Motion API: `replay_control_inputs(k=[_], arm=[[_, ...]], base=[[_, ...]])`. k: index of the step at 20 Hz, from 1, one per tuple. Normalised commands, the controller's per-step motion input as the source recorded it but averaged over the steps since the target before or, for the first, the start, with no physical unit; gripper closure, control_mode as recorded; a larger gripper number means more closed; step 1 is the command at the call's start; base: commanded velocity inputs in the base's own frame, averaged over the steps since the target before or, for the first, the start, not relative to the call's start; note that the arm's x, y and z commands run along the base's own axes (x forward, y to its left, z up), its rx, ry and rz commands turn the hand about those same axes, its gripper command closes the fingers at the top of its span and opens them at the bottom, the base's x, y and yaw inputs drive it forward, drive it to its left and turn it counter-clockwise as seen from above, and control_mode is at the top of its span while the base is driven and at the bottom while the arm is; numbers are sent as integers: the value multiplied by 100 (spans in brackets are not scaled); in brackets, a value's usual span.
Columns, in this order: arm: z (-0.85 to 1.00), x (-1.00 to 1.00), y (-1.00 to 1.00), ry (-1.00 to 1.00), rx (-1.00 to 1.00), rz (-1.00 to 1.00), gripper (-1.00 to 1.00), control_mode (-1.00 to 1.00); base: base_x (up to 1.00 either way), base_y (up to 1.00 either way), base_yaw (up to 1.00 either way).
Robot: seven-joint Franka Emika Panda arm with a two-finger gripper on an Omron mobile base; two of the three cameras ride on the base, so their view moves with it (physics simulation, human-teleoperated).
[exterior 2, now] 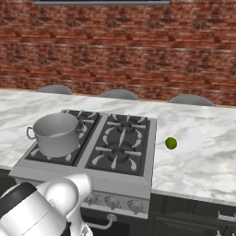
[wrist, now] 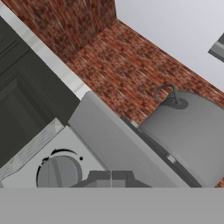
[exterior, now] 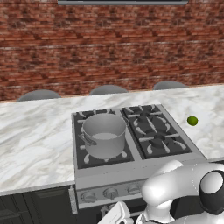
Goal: Turn on the burner for the pot on the stove. Wait thirty seconds for the pot to heat up. Then add the lime to the pot.
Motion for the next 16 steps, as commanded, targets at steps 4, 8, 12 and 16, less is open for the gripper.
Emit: replay_control_inputs(k=[4,8,12,16], arm=[[0,0,0,0,0,0,100,-100],[0,0,0,0,0,0,100,-100],[0,0,0,0,0,0,100,-100],[0,0,0,0,0,0,100,-100]], base=[[0,0,0],[0,0,0],[0,0,0],[0,0,0]])
